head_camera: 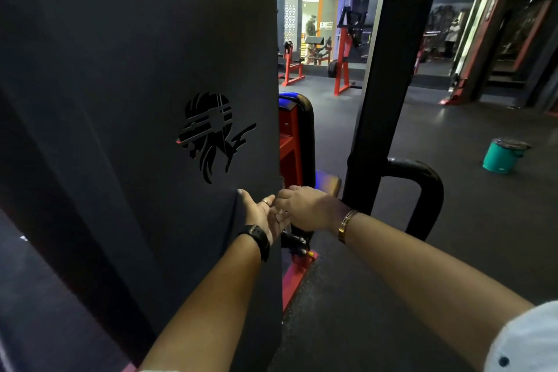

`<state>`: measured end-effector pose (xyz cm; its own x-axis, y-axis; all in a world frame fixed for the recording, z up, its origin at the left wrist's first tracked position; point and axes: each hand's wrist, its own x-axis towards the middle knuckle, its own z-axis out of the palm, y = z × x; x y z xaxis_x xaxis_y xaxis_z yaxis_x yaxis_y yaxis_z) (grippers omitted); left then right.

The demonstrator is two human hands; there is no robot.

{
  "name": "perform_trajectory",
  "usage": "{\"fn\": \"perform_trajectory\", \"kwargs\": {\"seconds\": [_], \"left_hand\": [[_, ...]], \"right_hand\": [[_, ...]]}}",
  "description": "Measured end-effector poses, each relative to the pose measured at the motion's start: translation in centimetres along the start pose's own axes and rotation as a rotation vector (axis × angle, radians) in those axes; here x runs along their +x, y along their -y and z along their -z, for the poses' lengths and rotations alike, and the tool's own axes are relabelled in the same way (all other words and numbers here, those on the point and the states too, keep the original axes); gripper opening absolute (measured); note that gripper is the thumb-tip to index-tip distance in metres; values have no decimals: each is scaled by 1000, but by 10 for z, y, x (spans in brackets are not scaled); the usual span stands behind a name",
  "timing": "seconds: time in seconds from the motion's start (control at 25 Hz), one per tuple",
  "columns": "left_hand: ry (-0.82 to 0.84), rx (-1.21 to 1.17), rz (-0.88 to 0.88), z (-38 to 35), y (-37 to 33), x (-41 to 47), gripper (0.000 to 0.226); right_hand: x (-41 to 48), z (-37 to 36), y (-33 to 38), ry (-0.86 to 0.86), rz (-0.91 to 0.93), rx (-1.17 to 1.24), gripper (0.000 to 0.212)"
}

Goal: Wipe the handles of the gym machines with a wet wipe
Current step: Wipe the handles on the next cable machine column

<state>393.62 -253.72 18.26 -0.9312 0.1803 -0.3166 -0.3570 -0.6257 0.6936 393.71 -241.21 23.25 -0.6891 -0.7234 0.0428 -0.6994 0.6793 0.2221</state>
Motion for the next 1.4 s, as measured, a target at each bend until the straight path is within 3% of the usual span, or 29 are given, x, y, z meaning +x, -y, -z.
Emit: {"fn": "perform_trajectory", "kwargs": {"seconds": [0.16,0.24,0.32,0.44,0.56,0.68,0.76,0.84,0.96,1.08,1.2,1.32,1.4], "left_hand": [[37,28,3,-2,-2,1,113],[33,84,-15,-4,-2,-1,110],[21,142,-26,-4,-2,0,112],[35,207,-50,0,-1,0,104],[22,406,-141,-4,2,-5,77],[42,575,-179,-11,-3,-11,65],[79,663,-219,-12,-4,-13,58],[85,816,-315,-11,-2,-16,46],[51,1285,-565,-9,1,-26,38],[65,1671,-843,-11,4,-31,50],[92,1852,-870,-15,13,-35,57],[67,1979,-881,-11,15,-37,62],[61,2084,-890,-9,14,-37,69]], "right_hand": [[-14,-6,2,-150,121,-115,29],[-15,-10,10,-239,-10,-134,25],[-10,-9,10,-211,-135,-71,25],[-17,-10,4,-211,13,-61,31],[-37,-16,13,-404,45,-69,35],[-47,-18,23,-622,-79,-17,22],[-59,-30,23,-614,-106,-108,25],[-79,-48,22,-557,-67,-346,27],[-96,-37,29,-688,-147,-202,31],[-75,-9,35,-705,-432,-62,43],[-65,-27,41,-513,-472,-227,60],[-97,-58,50,-472,-380,-365,48],[-110,-60,59,-481,-414,-357,46]]}}
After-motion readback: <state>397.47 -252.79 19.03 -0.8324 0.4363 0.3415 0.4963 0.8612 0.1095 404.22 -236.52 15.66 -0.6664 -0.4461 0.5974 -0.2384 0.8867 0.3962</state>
